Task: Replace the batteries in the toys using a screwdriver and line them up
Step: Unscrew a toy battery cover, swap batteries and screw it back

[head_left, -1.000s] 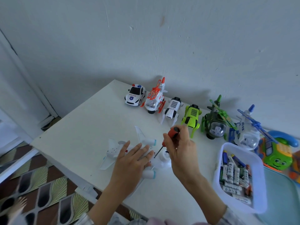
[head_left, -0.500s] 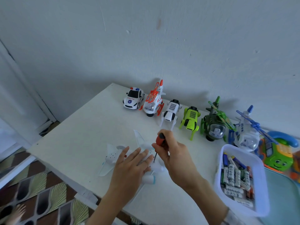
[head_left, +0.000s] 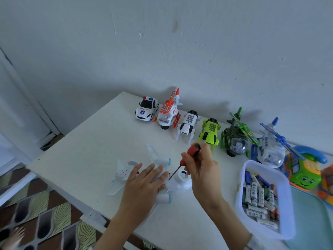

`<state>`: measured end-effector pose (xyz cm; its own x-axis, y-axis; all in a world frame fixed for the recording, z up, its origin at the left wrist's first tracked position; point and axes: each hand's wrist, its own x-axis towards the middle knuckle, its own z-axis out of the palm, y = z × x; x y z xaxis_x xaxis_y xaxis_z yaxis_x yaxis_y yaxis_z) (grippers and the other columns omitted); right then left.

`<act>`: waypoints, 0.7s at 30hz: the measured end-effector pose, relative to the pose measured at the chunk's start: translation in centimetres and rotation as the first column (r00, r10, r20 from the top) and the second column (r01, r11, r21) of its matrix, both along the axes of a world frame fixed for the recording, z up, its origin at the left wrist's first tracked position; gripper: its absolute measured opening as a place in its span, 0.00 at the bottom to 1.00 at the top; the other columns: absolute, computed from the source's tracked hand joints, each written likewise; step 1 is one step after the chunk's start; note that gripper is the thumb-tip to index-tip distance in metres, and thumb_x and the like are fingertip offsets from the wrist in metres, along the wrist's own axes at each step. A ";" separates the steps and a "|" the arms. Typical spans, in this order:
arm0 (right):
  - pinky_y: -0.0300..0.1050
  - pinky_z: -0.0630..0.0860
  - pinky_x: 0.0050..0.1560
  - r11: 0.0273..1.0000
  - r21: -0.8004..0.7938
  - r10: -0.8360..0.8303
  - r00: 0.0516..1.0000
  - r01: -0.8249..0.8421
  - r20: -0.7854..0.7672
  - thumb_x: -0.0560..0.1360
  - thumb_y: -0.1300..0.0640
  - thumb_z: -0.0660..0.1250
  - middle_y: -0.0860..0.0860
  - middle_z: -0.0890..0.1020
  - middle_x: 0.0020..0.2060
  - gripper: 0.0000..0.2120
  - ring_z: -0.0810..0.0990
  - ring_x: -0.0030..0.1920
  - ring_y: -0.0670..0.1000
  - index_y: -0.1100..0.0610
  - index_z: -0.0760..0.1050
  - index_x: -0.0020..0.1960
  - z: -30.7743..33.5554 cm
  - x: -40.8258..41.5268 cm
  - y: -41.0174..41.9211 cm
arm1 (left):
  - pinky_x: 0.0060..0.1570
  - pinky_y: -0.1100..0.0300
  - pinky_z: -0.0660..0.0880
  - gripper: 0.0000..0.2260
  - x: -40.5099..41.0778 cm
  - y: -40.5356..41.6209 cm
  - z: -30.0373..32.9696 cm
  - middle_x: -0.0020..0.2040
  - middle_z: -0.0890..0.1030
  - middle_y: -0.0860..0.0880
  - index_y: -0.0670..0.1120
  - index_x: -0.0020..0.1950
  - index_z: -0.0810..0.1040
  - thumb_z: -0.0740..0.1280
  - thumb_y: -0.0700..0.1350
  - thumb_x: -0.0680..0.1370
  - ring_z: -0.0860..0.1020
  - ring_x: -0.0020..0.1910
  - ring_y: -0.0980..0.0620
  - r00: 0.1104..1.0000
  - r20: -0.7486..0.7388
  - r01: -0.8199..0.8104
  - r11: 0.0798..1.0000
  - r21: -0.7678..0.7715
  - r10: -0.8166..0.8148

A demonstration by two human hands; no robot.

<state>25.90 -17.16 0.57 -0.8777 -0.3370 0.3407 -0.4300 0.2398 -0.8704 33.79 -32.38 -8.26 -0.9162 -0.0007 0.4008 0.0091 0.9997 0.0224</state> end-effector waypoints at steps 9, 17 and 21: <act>0.35 0.74 0.38 0.998 0.052 0.028 0.994 -0.034 0.103 0.77 0.70 0.60 0.54 0.79 0.39 0.11 0.78 0.37 0.46 0.55 0.69 0.54 1.0 -0.8 -1.0 | 0.63 0.51 0.64 0.17 -0.1 0.1 0.1 0.58 0.82 0.53 0.53 0.56 0.84 0.58 0.51 0.76 0.81 0.57 0.51 1.000 -0.016 -0.007 1.000 0.027 0.007; 0.28 0.70 0.36 1.000 0.022 -0.006 0.996 0.004 0.088 0.77 0.71 0.61 0.57 0.80 0.37 0.09 0.77 0.36 0.45 0.60 0.70 0.53 0.8 -1.0 -1.1 | 0.63 0.51 0.64 0.17 -0.2 0.0 0.0 0.58 0.82 0.53 0.53 0.56 0.84 0.58 0.51 0.76 0.81 0.57 0.51 1.000 -0.031 -0.002 1.000 0.029 0.002; 0.28 0.71 0.37 0.999 0.048 -0.008 0.998 0.005 0.061 0.78 0.69 0.60 0.56 0.80 0.38 0.09 0.77 0.37 0.43 0.58 0.70 0.53 0.5 -1.1 -1.0 | 0.63 0.51 0.64 0.17 -0.2 0.0 0.0 0.58 0.82 0.53 0.53 0.56 0.84 0.58 0.51 0.76 0.81 0.57 0.51 1.000 -0.023 0.004 1.000 0.028 -0.003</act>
<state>24.78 -18.15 1.02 -0.8986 -0.3461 0.2697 -0.3745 0.2845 -0.8825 33.63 -32.41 -8.23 -0.9068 -0.0090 0.4215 0.0133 0.9987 0.0501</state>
